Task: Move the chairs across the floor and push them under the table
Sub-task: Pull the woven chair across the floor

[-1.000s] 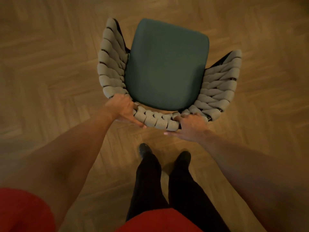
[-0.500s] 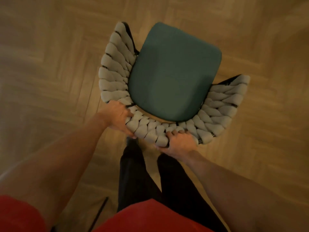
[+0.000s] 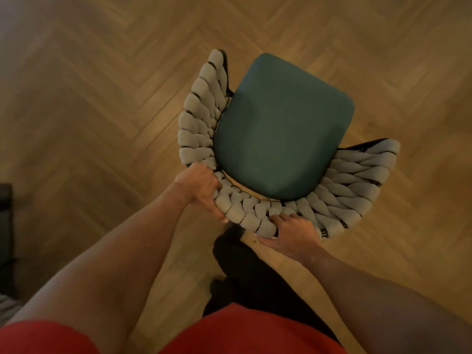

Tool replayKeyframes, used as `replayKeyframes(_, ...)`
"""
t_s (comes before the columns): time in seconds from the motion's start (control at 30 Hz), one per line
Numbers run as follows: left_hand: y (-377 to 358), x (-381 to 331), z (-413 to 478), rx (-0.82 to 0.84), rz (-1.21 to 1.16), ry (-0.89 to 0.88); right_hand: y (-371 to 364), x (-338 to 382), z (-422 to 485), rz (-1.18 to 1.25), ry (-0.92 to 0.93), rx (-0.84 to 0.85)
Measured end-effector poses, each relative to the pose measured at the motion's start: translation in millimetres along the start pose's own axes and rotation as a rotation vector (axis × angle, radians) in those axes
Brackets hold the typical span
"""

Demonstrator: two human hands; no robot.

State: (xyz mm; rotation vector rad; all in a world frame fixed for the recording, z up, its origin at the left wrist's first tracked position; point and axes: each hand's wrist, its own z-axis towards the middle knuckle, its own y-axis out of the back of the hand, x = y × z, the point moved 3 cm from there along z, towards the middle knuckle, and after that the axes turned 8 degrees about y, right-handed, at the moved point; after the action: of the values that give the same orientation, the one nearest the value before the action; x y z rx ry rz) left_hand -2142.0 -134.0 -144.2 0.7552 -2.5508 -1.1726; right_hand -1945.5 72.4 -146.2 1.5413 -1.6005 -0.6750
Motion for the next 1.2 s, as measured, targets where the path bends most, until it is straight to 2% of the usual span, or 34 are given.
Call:
replayKeyframes(0.2,-9,-45,-19,-0.018,-0.059,0.113,-13,-32,-16,-0.093,0.111,0.064)
replayKeyframes(0.33,-13,-73,-30,-0.029,-0.108,0.209,-17,-48,-28,-0.158,0.187,-0.034)
replayKeyframes(0.47,-22,-116,-41,-0.040,-0.136,0.286,-18,-75,-40,-0.181,0.284,-0.059)
replayKeyframes(0.7,-39,-202,-46,-0.136,-0.258,0.500,-7,-141,-35,-0.359,0.577,-0.095)
replayKeyframes(0.8,-34,-214,-44,-0.160,-0.296,0.547,-4,-153,-32,-0.420,0.645,-0.118)
replayKeyframes(0.97,-29,-217,-42,-0.181,-0.306,0.604,-7,-158,-30,-0.386,0.656,-0.173)
replayKeyframes(1.2,-17,-248,-33,-0.168,-0.344,0.729,8,-186,-23,-0.396,0.827,-0.236)
